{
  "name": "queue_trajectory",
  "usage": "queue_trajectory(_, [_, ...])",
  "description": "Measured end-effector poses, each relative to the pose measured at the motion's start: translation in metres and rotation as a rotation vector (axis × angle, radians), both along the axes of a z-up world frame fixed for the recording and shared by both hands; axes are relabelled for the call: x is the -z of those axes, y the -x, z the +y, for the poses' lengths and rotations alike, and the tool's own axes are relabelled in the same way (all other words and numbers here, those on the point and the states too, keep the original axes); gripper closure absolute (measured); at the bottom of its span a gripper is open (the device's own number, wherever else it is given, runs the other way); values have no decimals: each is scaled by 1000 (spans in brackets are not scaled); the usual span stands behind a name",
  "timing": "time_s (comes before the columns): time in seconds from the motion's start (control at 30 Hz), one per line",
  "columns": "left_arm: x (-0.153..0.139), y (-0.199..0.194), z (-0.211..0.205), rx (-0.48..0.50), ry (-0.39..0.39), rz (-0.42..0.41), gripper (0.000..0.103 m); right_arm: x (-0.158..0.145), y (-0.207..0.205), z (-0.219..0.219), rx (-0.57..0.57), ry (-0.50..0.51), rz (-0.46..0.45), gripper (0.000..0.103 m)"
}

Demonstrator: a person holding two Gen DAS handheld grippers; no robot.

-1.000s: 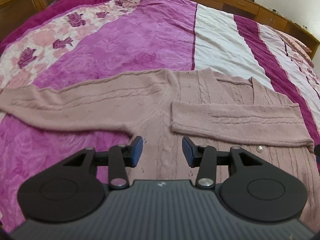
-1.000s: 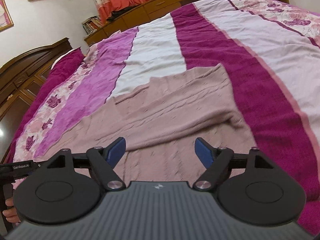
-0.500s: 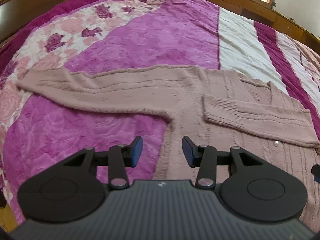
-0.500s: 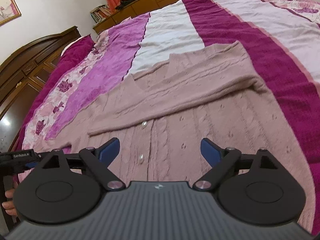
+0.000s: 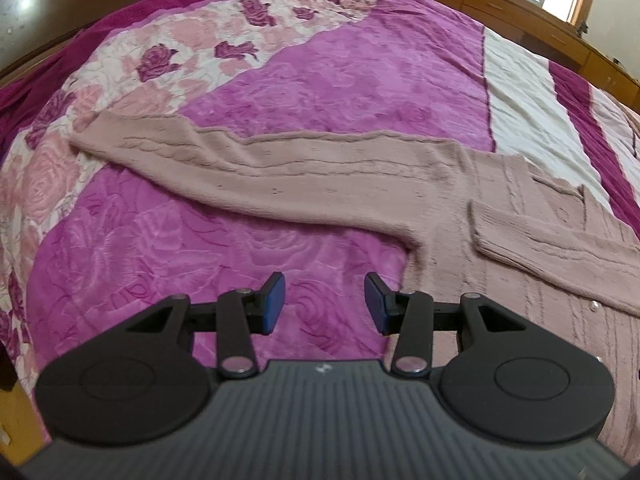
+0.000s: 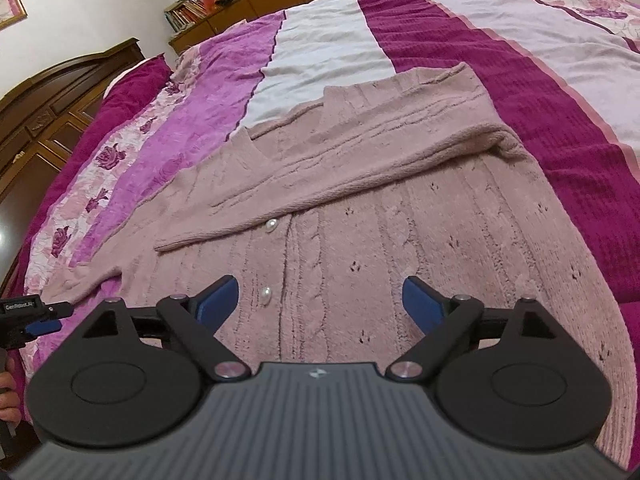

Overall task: Fold small clothes
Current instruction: 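Move the open left gripper to the cuff of the unfolded sleeve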

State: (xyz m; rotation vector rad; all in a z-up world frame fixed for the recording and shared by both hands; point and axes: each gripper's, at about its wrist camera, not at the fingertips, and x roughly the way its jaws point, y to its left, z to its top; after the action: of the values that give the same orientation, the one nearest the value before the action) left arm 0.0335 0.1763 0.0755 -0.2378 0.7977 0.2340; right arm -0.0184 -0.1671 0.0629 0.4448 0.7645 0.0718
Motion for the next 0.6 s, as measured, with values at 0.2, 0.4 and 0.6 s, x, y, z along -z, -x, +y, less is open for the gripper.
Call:
queue_trajectory(0.2, [9, -5, 20, -76, 7, -20, 58, 7, 0, -3, 20, -6, 15, 9])
queue_trajectory(0.4, [16, -17, 47, -143, 61, -45, 58, 12, -1, -5, 32, 8, 34, 9])
queue_trajectory(0.6, [27, -42, 71, -217, 104, -58, 58, 16, -4, -3, 39, 27, 49, 9])
